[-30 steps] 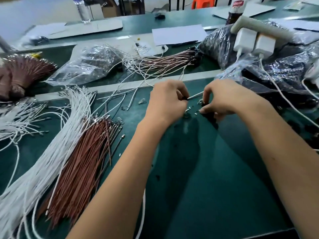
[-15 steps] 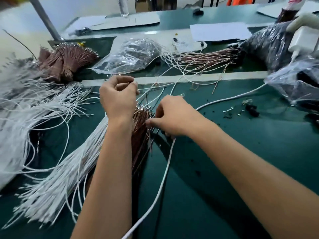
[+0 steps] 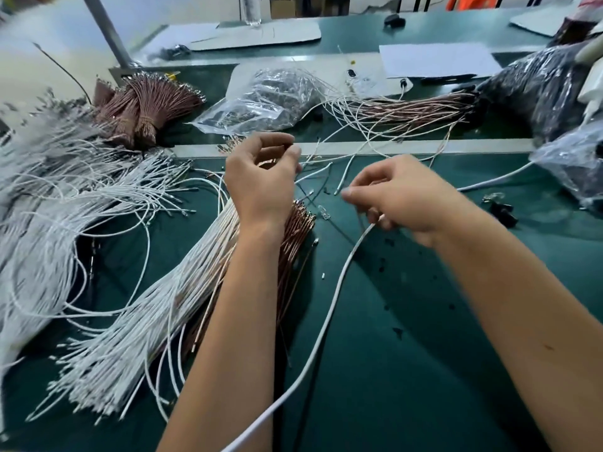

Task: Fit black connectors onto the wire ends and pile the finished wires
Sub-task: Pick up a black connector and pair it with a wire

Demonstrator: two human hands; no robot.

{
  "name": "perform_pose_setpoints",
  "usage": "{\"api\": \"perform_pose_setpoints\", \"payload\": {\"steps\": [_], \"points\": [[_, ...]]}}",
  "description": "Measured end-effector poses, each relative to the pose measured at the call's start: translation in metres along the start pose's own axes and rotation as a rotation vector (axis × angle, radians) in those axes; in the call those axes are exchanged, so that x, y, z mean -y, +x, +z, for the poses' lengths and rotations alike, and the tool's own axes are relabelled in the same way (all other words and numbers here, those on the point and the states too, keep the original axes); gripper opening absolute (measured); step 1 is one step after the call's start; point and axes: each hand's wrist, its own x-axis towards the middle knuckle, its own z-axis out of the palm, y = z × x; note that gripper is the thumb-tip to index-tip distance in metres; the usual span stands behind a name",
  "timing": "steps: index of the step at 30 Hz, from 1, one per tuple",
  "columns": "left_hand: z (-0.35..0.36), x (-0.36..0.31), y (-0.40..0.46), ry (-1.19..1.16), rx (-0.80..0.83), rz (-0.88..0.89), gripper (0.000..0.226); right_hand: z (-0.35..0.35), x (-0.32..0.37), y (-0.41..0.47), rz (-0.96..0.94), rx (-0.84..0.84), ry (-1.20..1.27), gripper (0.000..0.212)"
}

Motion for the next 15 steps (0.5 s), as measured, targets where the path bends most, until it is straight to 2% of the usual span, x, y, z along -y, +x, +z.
{"api": "perform_pose_setpoints", "payload": {"steps": [5,8,15], "points": [[0.028,-0.002,-0.024,0.069,0.359,0.055,0.025,-0.037,-0.024,-0.009,-0.135,-0.226,0.412,0.017],[0.048,0.003,-0.042,0.132,0.544,0.088,0.023,-0.046,-0.037,-0.015,-0.185,-0.316,0.528,0.01],[0.056,0.014,-0.051,0.134,0.652,0.036,0.024,-0.049,-0.048,-0.02,-0.367,-0.358,0.749,0.009]]}}
